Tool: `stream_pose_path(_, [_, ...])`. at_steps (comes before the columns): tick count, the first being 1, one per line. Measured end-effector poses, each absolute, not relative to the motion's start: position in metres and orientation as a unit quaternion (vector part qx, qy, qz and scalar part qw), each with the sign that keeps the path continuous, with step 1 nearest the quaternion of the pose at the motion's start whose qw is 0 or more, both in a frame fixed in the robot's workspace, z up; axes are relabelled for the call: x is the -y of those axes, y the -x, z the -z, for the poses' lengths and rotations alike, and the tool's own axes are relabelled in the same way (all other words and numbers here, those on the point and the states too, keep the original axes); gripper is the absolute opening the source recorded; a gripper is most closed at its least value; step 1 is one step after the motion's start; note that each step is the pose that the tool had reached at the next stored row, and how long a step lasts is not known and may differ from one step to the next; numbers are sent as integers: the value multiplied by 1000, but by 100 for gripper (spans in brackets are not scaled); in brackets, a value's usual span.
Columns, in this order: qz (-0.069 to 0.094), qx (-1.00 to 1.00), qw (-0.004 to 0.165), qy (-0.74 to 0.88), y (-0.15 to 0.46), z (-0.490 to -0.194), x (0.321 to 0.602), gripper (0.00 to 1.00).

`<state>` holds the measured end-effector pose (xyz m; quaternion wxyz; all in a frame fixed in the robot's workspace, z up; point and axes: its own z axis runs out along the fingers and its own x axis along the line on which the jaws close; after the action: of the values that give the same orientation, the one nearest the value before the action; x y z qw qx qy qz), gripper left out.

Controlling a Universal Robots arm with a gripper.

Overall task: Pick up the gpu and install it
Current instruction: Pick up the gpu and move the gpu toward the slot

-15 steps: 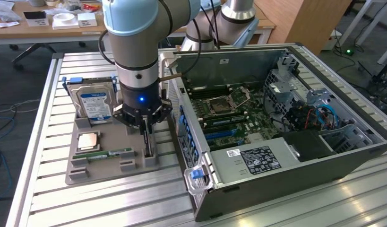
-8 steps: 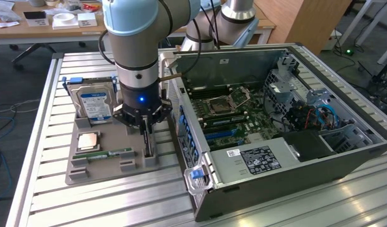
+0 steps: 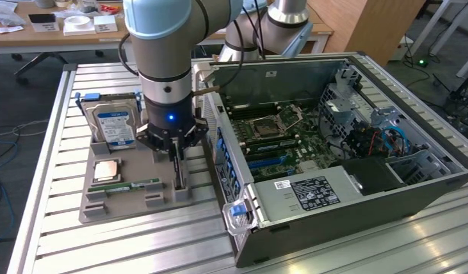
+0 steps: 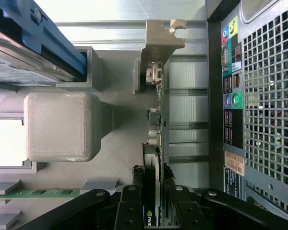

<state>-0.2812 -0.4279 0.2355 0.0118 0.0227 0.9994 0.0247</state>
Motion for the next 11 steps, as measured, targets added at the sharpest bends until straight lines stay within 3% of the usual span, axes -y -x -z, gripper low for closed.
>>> stream_pose_path(11, [-25,-999,12,-23,281,-267,428,26])
